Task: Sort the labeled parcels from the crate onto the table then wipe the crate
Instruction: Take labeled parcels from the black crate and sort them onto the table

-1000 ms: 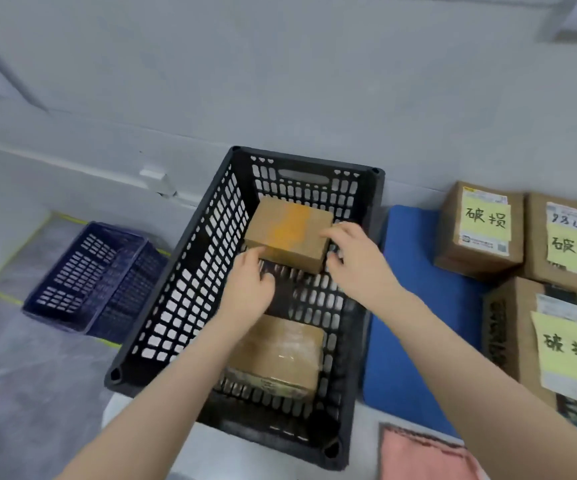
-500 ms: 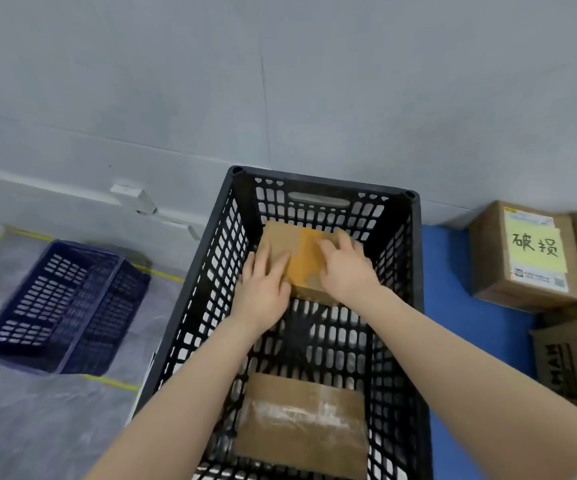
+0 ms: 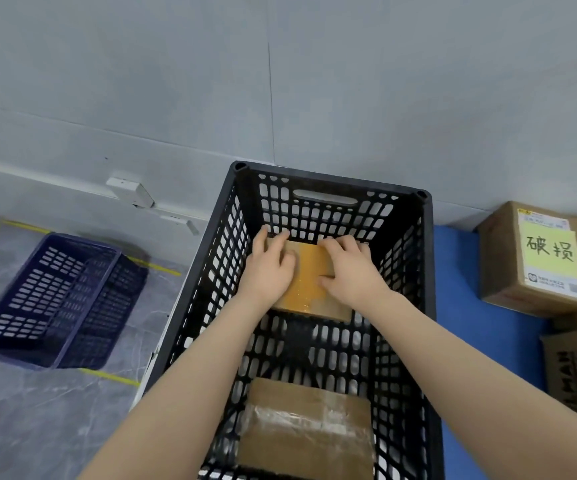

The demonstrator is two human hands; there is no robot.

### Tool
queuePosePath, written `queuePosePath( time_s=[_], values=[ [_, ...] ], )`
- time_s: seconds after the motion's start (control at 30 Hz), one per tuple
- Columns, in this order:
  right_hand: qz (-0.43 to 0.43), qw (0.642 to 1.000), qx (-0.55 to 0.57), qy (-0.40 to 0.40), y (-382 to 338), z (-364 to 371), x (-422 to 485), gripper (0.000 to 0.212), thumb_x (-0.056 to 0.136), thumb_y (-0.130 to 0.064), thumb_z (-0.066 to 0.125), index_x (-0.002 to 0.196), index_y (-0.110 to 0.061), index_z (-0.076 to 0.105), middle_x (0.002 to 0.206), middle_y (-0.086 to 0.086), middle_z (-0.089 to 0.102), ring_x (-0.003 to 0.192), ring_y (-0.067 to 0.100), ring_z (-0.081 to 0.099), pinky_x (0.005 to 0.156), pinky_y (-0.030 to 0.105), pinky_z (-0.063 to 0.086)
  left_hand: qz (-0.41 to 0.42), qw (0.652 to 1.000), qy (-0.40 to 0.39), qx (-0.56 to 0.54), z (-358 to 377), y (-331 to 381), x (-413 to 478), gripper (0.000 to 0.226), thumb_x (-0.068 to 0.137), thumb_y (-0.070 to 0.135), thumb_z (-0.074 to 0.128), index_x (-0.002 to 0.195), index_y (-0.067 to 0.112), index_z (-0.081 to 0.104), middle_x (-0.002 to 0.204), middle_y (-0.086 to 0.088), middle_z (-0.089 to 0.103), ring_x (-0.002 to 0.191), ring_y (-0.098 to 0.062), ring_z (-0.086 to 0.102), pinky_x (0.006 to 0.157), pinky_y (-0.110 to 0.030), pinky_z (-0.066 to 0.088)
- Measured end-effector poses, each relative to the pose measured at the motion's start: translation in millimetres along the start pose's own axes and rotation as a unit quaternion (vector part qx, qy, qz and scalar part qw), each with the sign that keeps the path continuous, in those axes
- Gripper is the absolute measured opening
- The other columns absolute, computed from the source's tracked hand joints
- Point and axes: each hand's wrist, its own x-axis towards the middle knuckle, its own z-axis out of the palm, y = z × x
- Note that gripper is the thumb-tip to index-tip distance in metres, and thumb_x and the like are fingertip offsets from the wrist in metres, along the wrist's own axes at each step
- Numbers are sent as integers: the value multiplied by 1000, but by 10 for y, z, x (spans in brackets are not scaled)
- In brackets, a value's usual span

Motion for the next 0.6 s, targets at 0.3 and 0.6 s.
queuePosePath(
  time_s=[0.3,0.6],
  values=[
    [-73,992,26,99,-56,-13,-483,30,87,-17,57,114,-28,52,118,-4,45,112,17,37,86,31,49,95,986,130,-34,17,-151,-494,10,93,33,48,101,28,52,122,9,38,122,-14,39,99,-29,34],
    [-18,997,57,37,13,75,-626,29,93,-24,55,121,-27,56,137,-1,37,126,25,31,99,28,34,58,994,89,-3,25,-309,-745,37,91,23,54,127,27,47,143,8,23,128,-7,28,102,-24,32]
  ],
)
